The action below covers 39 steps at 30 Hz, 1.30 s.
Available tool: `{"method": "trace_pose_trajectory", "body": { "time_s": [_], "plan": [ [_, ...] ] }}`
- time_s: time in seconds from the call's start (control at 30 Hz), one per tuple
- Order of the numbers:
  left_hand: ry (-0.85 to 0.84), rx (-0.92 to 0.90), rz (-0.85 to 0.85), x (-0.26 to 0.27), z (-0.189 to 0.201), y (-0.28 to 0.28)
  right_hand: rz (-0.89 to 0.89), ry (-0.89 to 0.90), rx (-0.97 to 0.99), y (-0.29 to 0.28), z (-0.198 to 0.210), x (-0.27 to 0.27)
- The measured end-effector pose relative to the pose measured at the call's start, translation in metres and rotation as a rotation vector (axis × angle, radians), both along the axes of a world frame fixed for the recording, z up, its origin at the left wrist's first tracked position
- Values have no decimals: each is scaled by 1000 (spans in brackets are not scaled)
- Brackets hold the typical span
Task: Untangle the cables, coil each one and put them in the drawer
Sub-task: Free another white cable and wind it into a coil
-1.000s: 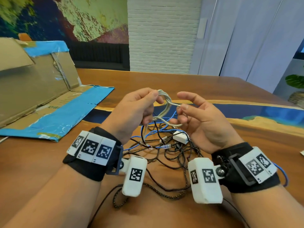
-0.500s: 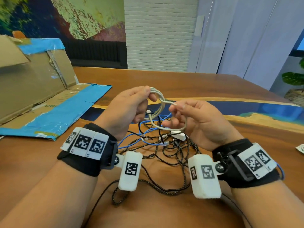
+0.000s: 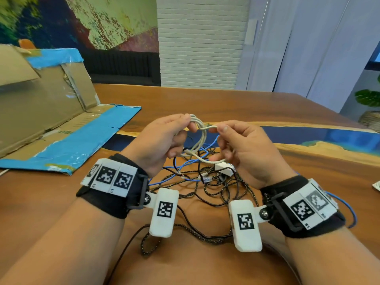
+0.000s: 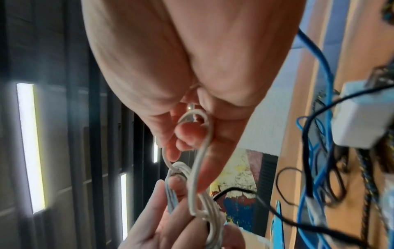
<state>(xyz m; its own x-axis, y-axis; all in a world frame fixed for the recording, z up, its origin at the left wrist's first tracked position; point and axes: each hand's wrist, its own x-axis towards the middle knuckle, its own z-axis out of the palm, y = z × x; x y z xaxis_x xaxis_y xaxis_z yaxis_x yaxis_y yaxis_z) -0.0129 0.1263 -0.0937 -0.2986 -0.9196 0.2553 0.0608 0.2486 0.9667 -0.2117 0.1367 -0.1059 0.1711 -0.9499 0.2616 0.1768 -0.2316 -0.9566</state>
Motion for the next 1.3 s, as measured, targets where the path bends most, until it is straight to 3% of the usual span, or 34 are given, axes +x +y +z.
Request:
{"method": "trace_pose_trajectory", "body": {
  "time_s": [0.17, 0.37, 0.5, 0.77, 0.9, 1.1, 1.3],
  "plan": [
    [13, 3, 3, 0, 0, -1, 82, -77, 102, 3, 0, 0],
    [-33, -17, 66, 2, 2, -1, 9, 105, 41, -1, -2, -7],
    [51, -27, 36, -7, 1, 2, -146, 282, -128, -3, -7, -1],
    [282, 53, -115, -20, 3, 12, -438, 289, -331, -12, -10, -1],
    [315, 88, -134, -19, 1, 10, -340, 237, -269, -12, -12, 4],
    [281, 126, -74, -20, -4, 6, 21, 34, -19, -6, -16, 9],
    [223, 80, 11, -19, -6, 1, -94, -73, 42, -8, -11, 8]
  ]
}}
